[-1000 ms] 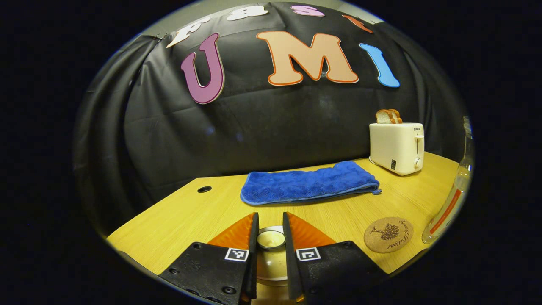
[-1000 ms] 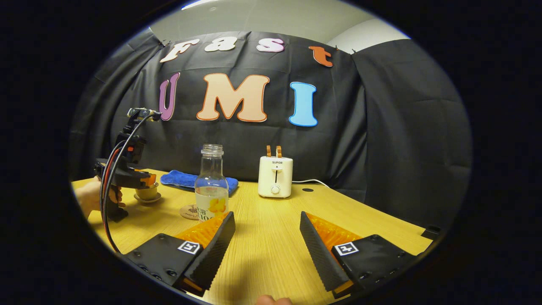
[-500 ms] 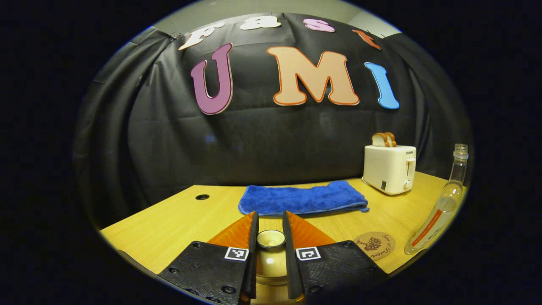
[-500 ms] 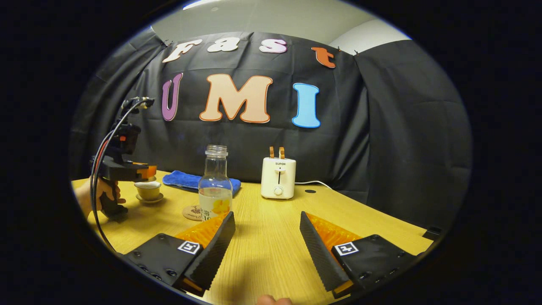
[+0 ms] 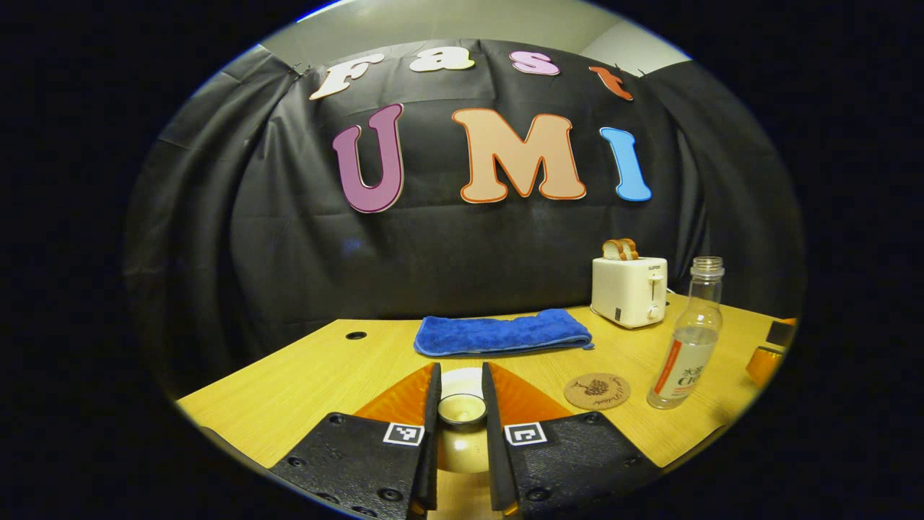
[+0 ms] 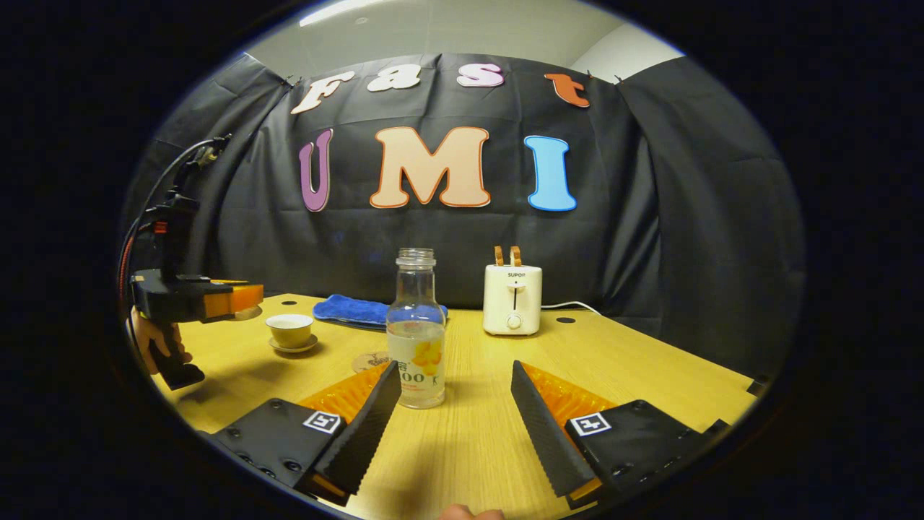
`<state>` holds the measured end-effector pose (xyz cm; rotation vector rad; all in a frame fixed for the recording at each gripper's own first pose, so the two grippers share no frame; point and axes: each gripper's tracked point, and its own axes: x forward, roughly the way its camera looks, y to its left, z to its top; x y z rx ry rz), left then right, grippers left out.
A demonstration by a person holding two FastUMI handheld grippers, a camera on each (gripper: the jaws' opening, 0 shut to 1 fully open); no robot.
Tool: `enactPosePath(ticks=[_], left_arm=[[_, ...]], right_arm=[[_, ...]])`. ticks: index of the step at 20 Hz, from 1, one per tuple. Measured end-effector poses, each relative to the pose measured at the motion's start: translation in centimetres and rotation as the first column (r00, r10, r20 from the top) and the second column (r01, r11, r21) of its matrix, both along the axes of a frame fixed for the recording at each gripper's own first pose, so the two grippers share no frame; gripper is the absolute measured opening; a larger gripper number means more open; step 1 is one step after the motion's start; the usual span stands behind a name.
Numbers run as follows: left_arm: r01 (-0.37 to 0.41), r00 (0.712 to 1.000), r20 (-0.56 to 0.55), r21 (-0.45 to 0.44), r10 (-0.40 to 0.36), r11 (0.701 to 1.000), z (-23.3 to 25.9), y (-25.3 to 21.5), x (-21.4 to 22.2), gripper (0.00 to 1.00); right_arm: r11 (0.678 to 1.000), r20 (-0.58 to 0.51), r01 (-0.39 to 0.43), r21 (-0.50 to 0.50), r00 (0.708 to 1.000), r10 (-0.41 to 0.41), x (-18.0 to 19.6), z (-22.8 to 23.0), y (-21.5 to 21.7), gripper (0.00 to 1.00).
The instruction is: Open the teacup lid with one hand, grasp the water bottle and pour water into the teacup with the other hand; after pouring, place the water bottle on the coaster and then close the teacup lid.
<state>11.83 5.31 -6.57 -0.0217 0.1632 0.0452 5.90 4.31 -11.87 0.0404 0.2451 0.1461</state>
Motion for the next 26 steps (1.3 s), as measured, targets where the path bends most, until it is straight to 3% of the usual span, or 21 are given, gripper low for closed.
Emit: enactPosePath(ticks=[5,7,9,10,11,14,15,18,21,22,23,26], left_arm=[[-0.007,1.000,-0.011,-0.034,0.006,0.999,-0.8,0.1,-3.9,0.26],[-0.024,1.000,-0.008,-0.045,0.024,0.999,-0.8,0.8,-4.5,0.26],[-0.035,0.999,-0.016,-0.054,0.034,0.998,-1.3,0.9,-4.8,0.26],[-0.035,0.999,-0.021,-0.061,0.034,0.998,-1.5,0.9,-4.9,0.26],[-0.037,0.999,-0.028,-0.069,0.035,0.997,-1.7,1.0,-5.0,0.26],[-0.055,0.998,-0.046,-0.125,0.050,0.991,-2.8,1.1,-5.7,0.25],[-0.063,0.997,-0.042,-0.123,0.058,0.990,-2.6,1.2,-5.8,0.26],[-0.061,0.998,-0.025,-0.131,0.058,0.990,-2.6,1.1,-5.8,0.26],[-0.051,0.999,-0.026,-0.125,0.048,0.991,-2.5,1.0,-5.8,0.26],[-0.048,0.999,-0.021,-0.120,0.046,0.992,-2.4,0.9,-5.8,0.26],[-0.049,0.999,-0.018,-0.114,0.048,0.992,-2.4,1.0,-5.9,0.26],[-0.048,0.999,-0.011,-0.100,0.047,0.994,-2.3,0.8,-5.8,0.26]], right_arm=[[0.999,0.022,-0.032,0.016,0.999,0.032,0.6,0.2,1.7,0.98],[0.999,0.023,-0.027,0.031,0.999,0.027,1.2,0.2,1.8,0.93],[0.998,0.012,-0.026,0.049,1.000,0.026,1.9,-0.2,2.0,0.93],[0.998,0.007,-0.024,0.055,1.000,0.024,2.3,-0.4,2.1,0.98],[0.998,0.012,-0.020,0.058,1.000,0.019,2.7,-0.3,2.2,0.93],[0.998,0.017,-0.019,0.056,1.000,0.018,4.0,-0.5,2.8,0.92],[0.998,0.016,-0.017,0.057,1.000,0.016,4.4,-0.6,3.1,0.98],[0.998,0.033,-0.005,0.057,0.999,0.003,5.4,-0.5,3.6,1.00],[0.998,0.036,-0.005,0.059,0.999,0.003,6.5,-0.7,4.4,0.98],[0.998,0.033,0.000,0.057,0.999,-0.002,6.9,-0.9,4.5,0.93],[0.998,0.036,0.001,0.057,0.999,-0.004,7.3,-1.0,4.7,0.98],[0.998,0.037,0.012,0.056,0.999,-0.014,8.5,-1.2,5.2,0.98]])
